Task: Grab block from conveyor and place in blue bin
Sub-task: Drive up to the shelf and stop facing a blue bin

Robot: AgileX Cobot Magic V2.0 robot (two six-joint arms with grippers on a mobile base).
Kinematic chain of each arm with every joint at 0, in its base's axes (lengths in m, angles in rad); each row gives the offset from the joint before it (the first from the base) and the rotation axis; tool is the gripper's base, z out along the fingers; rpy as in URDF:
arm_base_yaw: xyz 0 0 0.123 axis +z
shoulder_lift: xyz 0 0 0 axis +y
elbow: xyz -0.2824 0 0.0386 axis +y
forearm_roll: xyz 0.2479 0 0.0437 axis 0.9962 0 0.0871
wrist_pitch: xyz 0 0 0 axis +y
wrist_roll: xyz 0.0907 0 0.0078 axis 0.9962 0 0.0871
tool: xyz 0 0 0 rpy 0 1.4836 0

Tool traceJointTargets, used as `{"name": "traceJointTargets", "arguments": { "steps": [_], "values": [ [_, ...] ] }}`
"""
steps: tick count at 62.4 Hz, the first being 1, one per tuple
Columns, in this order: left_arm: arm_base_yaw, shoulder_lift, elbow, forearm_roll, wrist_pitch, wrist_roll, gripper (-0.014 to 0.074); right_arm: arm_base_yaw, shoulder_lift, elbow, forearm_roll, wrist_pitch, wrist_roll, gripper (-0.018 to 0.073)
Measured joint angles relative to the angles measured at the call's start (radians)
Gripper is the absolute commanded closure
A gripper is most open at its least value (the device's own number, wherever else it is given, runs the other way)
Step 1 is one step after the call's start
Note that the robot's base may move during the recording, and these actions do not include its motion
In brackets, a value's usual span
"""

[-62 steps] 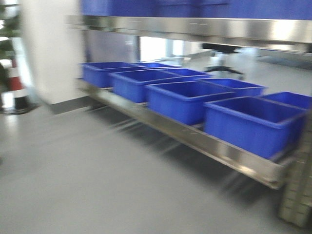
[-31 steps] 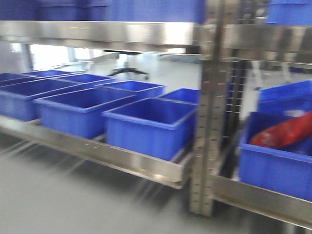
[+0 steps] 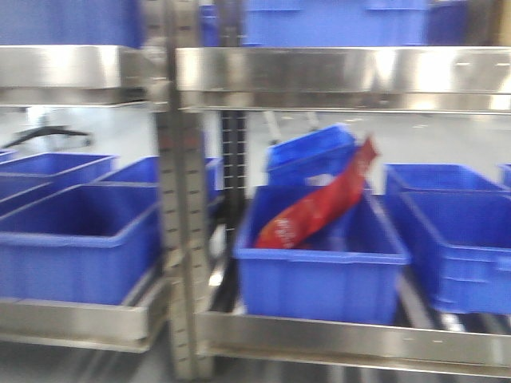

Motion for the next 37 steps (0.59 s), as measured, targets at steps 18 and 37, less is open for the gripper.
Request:
{"name": "traceJointTargets", "arguments": {
  "steps": [18, 37],
  "values": [
    [0.0, 0.0, 0.0, 0.0, 0.0, 0.0, 0.0707, 0.0, 0.0, 0.0, 0.0, 0.0, 0.0, 0.0727],
    [0.0, 0.0, 0.0, 0.0, 0.0, 0.0, 0.0707, 0.0, 0.0, 0.0, 0.0, 0.0, 0.0, 0.0727]
  ]
}}
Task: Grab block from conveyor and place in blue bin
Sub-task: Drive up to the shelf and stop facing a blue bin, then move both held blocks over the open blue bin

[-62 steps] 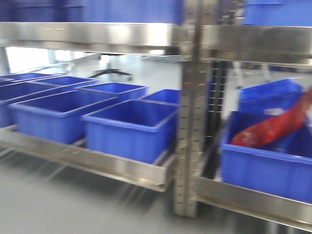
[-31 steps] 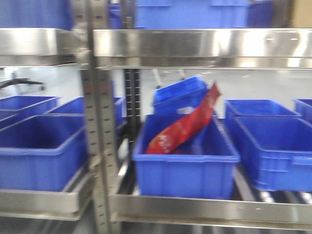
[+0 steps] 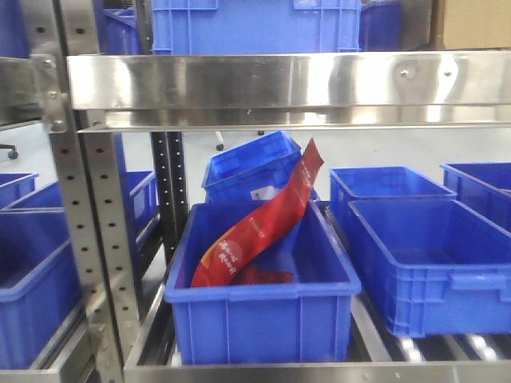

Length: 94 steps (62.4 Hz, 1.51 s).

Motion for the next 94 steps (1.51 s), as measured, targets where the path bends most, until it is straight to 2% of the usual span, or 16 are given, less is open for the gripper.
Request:
{"name": "traceJointTargets", "arguments": {
  "steps": [94],
  "values": [
    [0.0, 0.0, 0.0, 0.0, -0.002, 0.0, 0.0707, 0.0, 0.0, 0.0, 0.0, 0.0, 0.0, 0.0727]
  ]
}}
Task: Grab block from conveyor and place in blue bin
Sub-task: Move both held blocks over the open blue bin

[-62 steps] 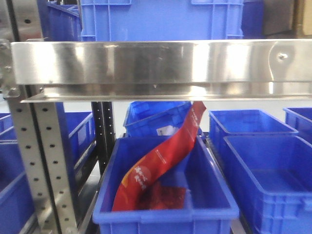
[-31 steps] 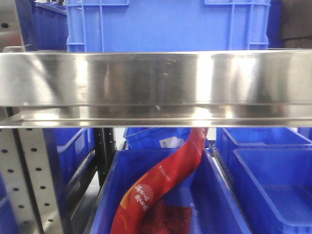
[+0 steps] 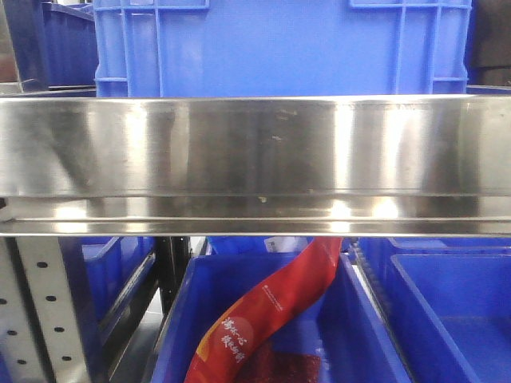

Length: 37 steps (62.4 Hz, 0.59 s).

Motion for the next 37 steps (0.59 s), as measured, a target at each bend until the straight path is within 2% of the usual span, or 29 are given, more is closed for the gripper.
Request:
{"name": "traceJointTargets", "arguments": {
  "steps": [37],
  "values": [
    [0.0, 0.0, 0.0, 0.0, -0.002, 0.0, 0.0707, 0.0, 0.0, 0.0, 0.0, 0.0, 0.0, 0.0727]
  ]
}}
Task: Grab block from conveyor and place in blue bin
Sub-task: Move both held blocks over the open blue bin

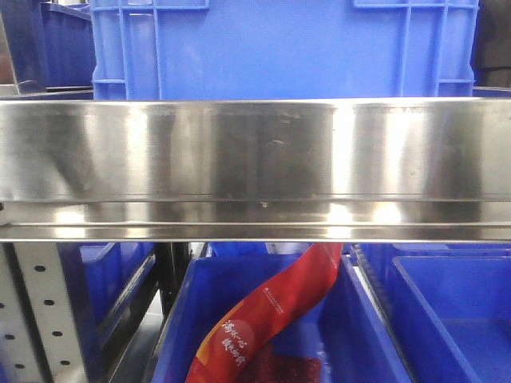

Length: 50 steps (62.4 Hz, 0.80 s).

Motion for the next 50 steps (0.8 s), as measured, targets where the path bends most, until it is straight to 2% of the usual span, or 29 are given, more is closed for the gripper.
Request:
{"name": "traceJointTargets", "arguments": {
  "steps": [33, 44, 50],
  "values": [
    [0.0, 0.0, 0.0, 0.0, -0.032, 0.0, 0.0707, 0.0, 0.0, 0.0, 0.0, 0.0, 0.0, 0.0727],
    [0.0, 0.003, -0.003, 0.0, -0.032, 0.0, 0.0707, 0.0, 0.0, 0.0, 0.058, -0.007, -0.002, 0.0727],
    [-0.005, 0.038, -0.047, 0.022, 0.009, 0.0, 0.0707, 0.0, 0.017, -0.029, 0.075, 0.001, -0.002, 0.0727]
  ]
}}
